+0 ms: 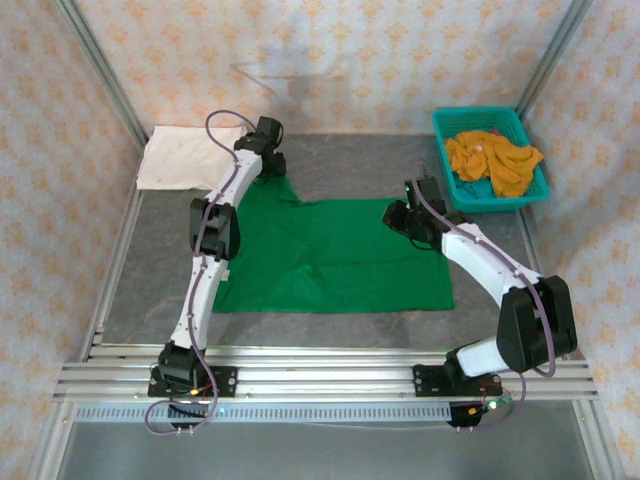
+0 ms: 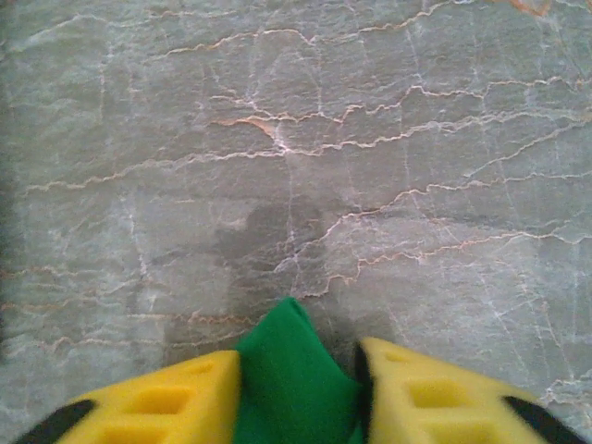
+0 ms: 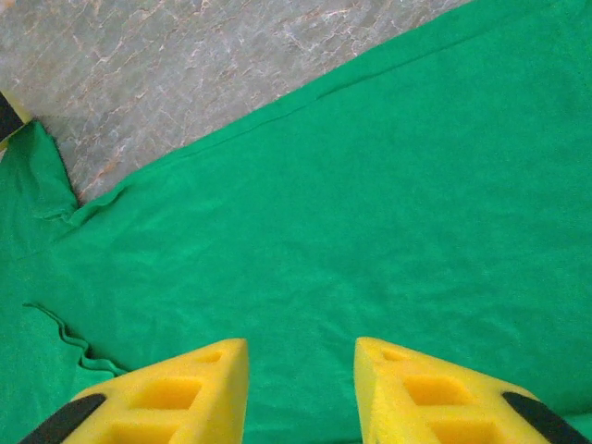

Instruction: Fold and stack the t-shirts

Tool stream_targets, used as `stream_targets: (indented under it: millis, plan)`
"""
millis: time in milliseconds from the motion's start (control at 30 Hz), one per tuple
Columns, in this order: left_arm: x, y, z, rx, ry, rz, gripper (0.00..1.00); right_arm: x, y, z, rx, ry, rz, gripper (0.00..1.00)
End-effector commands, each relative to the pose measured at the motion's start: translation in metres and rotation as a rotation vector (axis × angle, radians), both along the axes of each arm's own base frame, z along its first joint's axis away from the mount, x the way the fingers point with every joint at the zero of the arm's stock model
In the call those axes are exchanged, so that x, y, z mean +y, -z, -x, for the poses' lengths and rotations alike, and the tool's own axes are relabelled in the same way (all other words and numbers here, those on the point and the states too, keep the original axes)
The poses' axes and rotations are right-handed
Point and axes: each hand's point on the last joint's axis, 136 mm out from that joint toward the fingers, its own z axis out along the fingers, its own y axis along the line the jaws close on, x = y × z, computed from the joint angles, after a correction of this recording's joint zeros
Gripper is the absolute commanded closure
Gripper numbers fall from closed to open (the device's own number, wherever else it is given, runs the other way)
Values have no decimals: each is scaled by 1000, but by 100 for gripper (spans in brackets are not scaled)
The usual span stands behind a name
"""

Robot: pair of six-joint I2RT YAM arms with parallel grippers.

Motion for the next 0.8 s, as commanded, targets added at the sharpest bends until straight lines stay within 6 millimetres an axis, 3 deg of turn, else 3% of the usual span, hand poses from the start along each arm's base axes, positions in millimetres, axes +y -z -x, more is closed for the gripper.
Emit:
stream_targets:
  millis: [0,67,200,500,633,767]
  plan:
    - [4,2,-3,0,-10,27,78,-10,1,1,-4,18,48,63]
    - [7,-10,-3,-17,-15,11,92,-18,6,-1,16,39,77,63]
    - [13,-43,-6,-66,-21,17,100,-36,17,-12,66,93,103,63]
    - [15,-119,-2,-191,4,32,100,-68,34,-64,155,160,240,62]
    - [15,-130,6,-191,6,36,100,-82,54,-87,231,187,283,62]
    - [19,-134,19,-171,7,19,100,-89,62,-110,229,224,293,62]
